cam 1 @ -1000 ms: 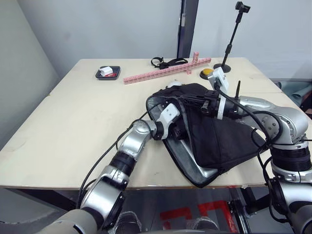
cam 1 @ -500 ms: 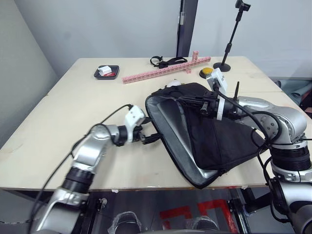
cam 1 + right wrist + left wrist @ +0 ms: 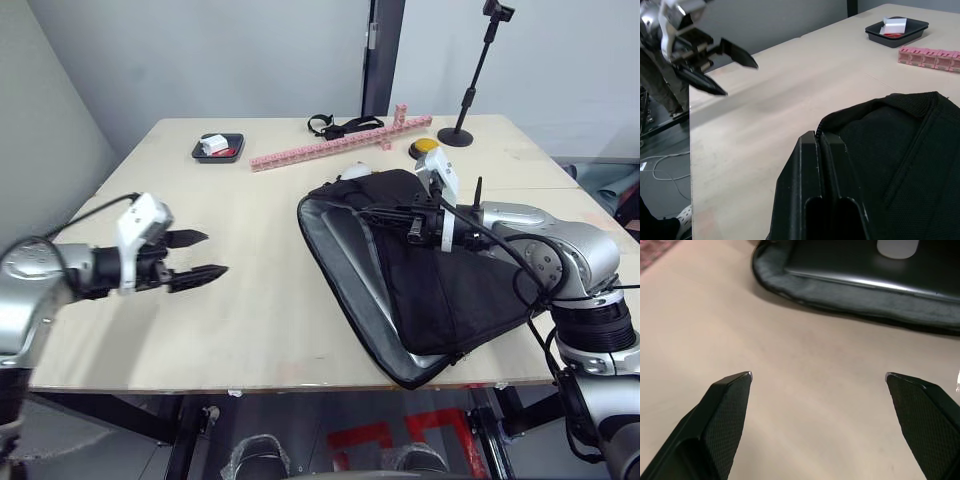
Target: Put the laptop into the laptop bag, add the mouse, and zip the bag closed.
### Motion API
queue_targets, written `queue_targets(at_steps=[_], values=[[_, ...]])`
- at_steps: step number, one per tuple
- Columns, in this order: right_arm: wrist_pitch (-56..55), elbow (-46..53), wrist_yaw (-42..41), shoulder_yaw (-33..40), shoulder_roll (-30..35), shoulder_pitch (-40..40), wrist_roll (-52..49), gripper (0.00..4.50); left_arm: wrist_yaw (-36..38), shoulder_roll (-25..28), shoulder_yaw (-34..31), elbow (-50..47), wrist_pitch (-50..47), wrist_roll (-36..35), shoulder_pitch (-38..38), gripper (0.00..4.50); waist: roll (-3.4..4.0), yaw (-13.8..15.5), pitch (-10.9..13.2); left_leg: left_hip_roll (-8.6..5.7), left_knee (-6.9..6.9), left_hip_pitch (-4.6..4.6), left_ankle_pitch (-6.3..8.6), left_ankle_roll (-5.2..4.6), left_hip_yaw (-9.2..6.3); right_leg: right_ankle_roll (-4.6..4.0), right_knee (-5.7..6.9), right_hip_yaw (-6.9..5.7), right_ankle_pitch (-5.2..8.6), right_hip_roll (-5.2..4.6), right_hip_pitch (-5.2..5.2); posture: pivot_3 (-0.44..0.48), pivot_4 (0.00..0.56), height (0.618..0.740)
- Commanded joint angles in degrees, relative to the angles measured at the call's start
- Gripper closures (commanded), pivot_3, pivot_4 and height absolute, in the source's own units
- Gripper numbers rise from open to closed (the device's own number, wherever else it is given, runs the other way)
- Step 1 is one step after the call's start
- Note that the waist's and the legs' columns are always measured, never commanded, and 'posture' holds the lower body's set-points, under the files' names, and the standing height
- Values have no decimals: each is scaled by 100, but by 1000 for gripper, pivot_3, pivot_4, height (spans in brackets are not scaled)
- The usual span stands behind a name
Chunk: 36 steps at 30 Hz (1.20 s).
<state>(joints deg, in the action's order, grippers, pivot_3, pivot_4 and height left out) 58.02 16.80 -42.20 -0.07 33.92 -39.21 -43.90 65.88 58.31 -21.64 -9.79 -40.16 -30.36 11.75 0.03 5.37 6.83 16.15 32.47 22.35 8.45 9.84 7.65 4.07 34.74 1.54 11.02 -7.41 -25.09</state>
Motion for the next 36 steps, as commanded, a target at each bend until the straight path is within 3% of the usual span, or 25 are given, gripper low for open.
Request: queue_targets(at_steps=[1, 13, 25, 32, 36], values=[[-210, 81, -177, -23, 75, -10, 73, 4500, 101, 202, -290, 102, 51, -103, -105, 27, 0, 0, 0, 0, 0, 0, 0, 0, -1, 0, 1, 0, 0, 0, 0, 0, 150, 740], [-1410, 342, -1010, -1523, 732, 541, 1547, 4500, -71, 157, -251, -91, 210, -79, -509, 27, -3, 1, -1, 0, 9, -2, 6, -14, -4, 0, 11, -2, 0, 0, 5, 0, 150, 740], [-2128, 216, -1444, -2021, 867, 888, 2415, 4500, -59, 236, -300, -50, 335, -67, -656, 27, -5, -21, -2, 3, 30, -6, 7, -22, -6, -1, 31, 2, 1, 0, 6, 0, 150, 740], [-1970, 284, -1707, -1622, 891, 832, 2131, 2174, -100, 241, -251, 12, 393, -4, -632, 0, -5, -24, -3, 3, 46, -13, 11, -26, -9, -2, 42, 3, 1, -1, 14, 0, 150, 740], [-1643, 480, -2189, -826, 1508, 761, 1520, 827, -28, 322, -272, 201, 528, 77, -615, 0, -6, -1, -3, 3, 50, -18, 12, -28, -11, -3, 44, 4, 1, -1, 22, 0, 150, 740]])
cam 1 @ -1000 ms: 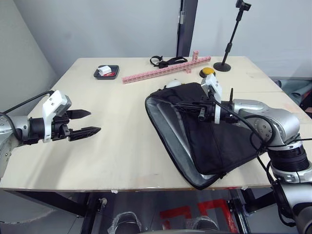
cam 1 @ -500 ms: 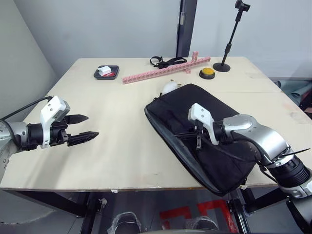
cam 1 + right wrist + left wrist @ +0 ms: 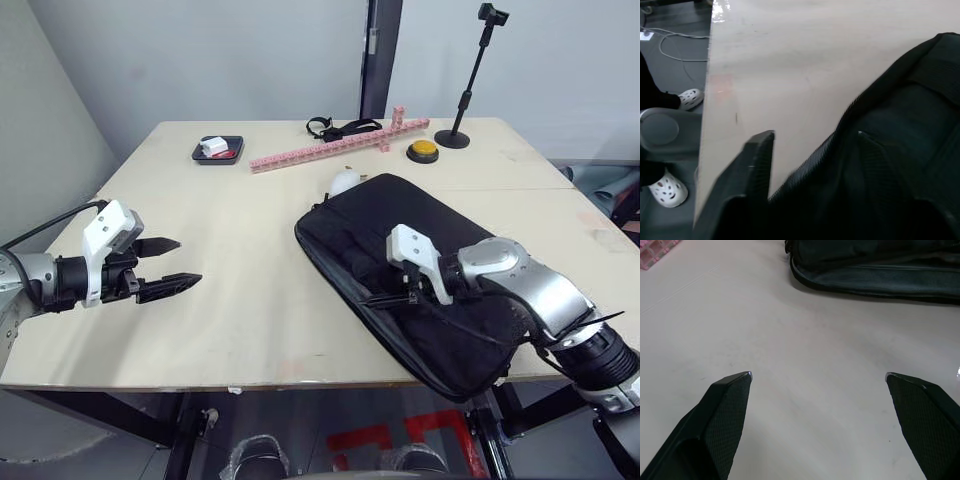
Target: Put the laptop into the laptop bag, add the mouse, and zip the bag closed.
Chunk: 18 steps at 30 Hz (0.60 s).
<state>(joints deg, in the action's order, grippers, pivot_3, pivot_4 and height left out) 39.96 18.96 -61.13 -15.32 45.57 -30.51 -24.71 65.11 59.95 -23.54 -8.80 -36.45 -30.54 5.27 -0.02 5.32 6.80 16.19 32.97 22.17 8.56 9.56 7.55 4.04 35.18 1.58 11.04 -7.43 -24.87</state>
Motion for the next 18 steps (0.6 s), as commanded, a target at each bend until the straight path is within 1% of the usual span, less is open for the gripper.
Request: queue_targets(at_steps=[1, 2, 3, 7, 12, 14, 16, 18], values=[[237, 244, -355, 847, 437, -143, -526, 436, 62, 173, -85, 144, 181, 97, 36, 0, 0, 5, 0, 0, 1, 0, 0, -1, 0, 0, 0, 0, 0, 0, 0, 0, 150, 740], [261, 196, -441, 1014, 570, -164, -622, 120, 85, 199, -97, 200, 215, 107, 41, 0, 0, -2, 0, 0, 1, -2, 0, -2, 0, 0, 1, 1, 0, 0, 0, 0, 150, 740], [272, 142, -525, 1161, 696, -173, -691, 52, 107, 224, -109, 256, 247, 117, 52, 0, -1, -4, 0, 0, 1, -5, -1, -2, 0, 0, 4, 1, 0, 0, 1, 0, 150, 740], [127, -284, -989, 1703, 1387, -137, -749, 52, 222, 348, -170, 529, 370, 167, 119, 0, -1, -12, -1, 3, 1, -9, -22, -36, 3, -2, 6, 3, 1, 2, 1, 0, 150, 740], [-438, -1289, -1622, 2065, 2530, -76, -285, 52, 417, 637, -234, 1021, 480, 200, 345, 0, -2, 19, -1, 3, 4, -6, -26, -49, 3, -5, 5, 3, 3, 2, 1, 0, 150, 740], [-756, -1748, -1828, 2200, 2934, 61, -69, 52, 541, 782, -229, 1261, 563, 245, 392, 0, -4, 21, -2, 3, 5, -6, -25, -51, 3, -8, 5, 3, 4, 1, 2, 0, 150, 740], [-1003, -2144, -1993, 2314, 3247, 256, 119, 52, 636, 904, -213, 1499, 654, 307, 440, 0, -5, 17, -2, 3, 6, -5, -24, -53, 5, -10, 3, 3, 5, 1, 2, 0, 150, 740], [-1321, -2495, -2029, 2363, 3416, 378, 320, 52, 715, 1009, -175, 1733, 752, 358, 515, 0, -5, 8, -2, 3, 6, -5, -23, -55, 6, -15, 2, 3, 8, 1, 2, 0, 150, 740]])
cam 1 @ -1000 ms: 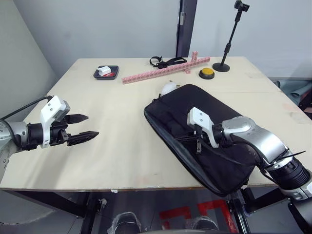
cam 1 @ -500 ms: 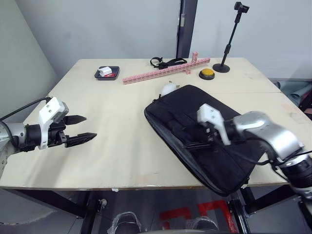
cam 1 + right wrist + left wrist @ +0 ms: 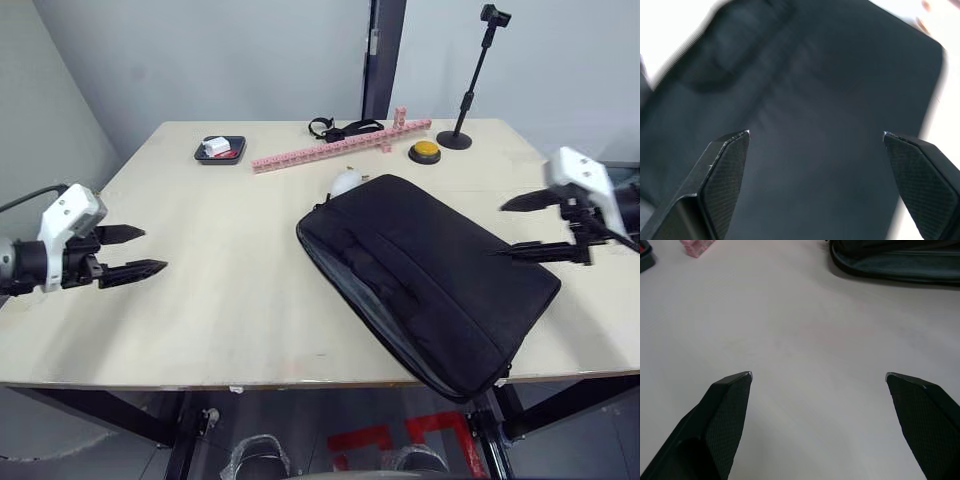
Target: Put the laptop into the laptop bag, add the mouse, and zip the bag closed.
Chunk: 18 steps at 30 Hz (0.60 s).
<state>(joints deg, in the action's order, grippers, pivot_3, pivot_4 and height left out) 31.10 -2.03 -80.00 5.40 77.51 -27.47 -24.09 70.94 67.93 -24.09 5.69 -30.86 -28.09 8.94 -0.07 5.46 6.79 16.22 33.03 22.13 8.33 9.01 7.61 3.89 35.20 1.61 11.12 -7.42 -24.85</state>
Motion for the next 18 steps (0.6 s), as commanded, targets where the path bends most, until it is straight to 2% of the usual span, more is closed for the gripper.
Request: queue_targets(at_steps=[1, 11, 18], values=[[-559, -564, -127, 297, 257, 85, 339, 52, 168, 256, -95, 395, 255, 145, 194, 0, -1, -19, 0, 0, 0, 1, 0, -1, 0, 0, 1, 0, 0, 0, -1, 0, 150, 740], [-1330, -1418, -480, 269, 409, 77, 685, 52, 431, 431, 49, 815, 385, 255, 561, 0, -1, -26, 1, 0, 17, 1, 0, -10, 1, -15, 12, 2, 7, -2, -1, 0, 150, 740], [-1655, -1739, -453, 54, 201, -207, 948, 52, 455, 408, 35, 847, 369, 310, 587, 0, -2, -34, 1, 0, 18, 7, -1, -14, 1, -18, 13, 2, 8, -2, -3, 0, 150, 740]])
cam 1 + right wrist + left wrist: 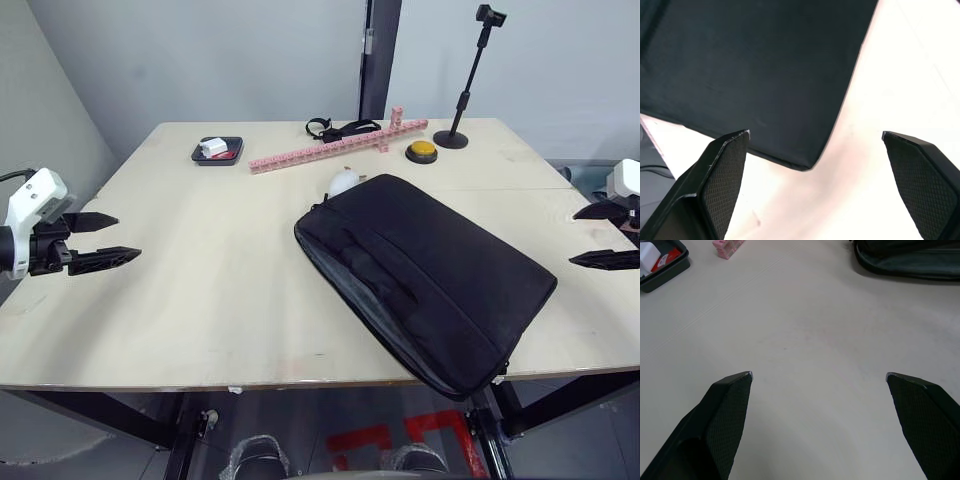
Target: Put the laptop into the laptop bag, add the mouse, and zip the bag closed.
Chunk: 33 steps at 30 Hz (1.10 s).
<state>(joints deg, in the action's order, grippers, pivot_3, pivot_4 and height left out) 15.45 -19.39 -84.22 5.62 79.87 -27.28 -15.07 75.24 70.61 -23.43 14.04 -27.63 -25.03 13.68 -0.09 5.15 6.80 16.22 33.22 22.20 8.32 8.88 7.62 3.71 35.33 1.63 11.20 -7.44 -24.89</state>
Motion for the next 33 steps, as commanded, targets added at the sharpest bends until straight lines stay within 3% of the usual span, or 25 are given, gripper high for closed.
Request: queue_targets(at_steps=[1, 5, 9, 14, 19, 28, 33], values=[[-65, 11, -29, 28, -79, -269, 30, 52, 28, 129, -37, 7, 21, -1, 114, 0, 0, -4, 0, 0, 2, -1, 0, 0, 0, 0, 2, 0, 0, 0, 0, 0, 150, 740], [85, 169, 31, 74, -287, -478, -55, 52, -6, 47, -35, -51, -160, -107, 182, 0, -1, 0, -1, 0, 5, -2, 0, -1, -1, -2, 7, 1, 0, 0, 1, 0, 150, 740], [1033, 968, 207, 271, -762, -855, -763, 52, -213, -310, 43, -60, -1030, -587, 708, 0, -1, 7, -1, 0, 10, -7, -1, -2, -1, -7, 20, 1, 0, 0, 0, 0, 150, 740], [2696, 2602, 999, 401, -1672, -1377, -2151, 52, -531, -938, 441, 50, -2126, -1000, 1451, 0, 1, 30, -2, 0, 15, -17, -2, -2, -2, -13, 45, 7, 1, 3, 0, 0, 150, 740], [3868, 3693, 2130, 498, -2551, -1747, -3279, 52, -861, -1729, 963, 338, -2440, -949, 2141, 0, 1, 107, -2, -1, 17, -11, -3, 0, -5, -28, 42, 5, 1, 3, 1, 0, 150, 740], [4120, 4338, 3180, 324, -3095, -1784, -3564, 52, -1444, -3277, 1595, 1410, -2087, -550, 3118, 0, -1, 196, -3, -4, 17, -5, -4, 6, -12, -45, 38, 2, 1, 2, 5, 0, 150, 740], [4128, 4543, 3287, 267, -3004, -1556, -3518, 52, -1675, -4099, 1797, 2775, -1349, -111, 3825, 0, -3, 220, -4, -7, 15, 7, -5, 9, -18, -36, 33, 0, -4, 3, 5, 0, 150, 740]])
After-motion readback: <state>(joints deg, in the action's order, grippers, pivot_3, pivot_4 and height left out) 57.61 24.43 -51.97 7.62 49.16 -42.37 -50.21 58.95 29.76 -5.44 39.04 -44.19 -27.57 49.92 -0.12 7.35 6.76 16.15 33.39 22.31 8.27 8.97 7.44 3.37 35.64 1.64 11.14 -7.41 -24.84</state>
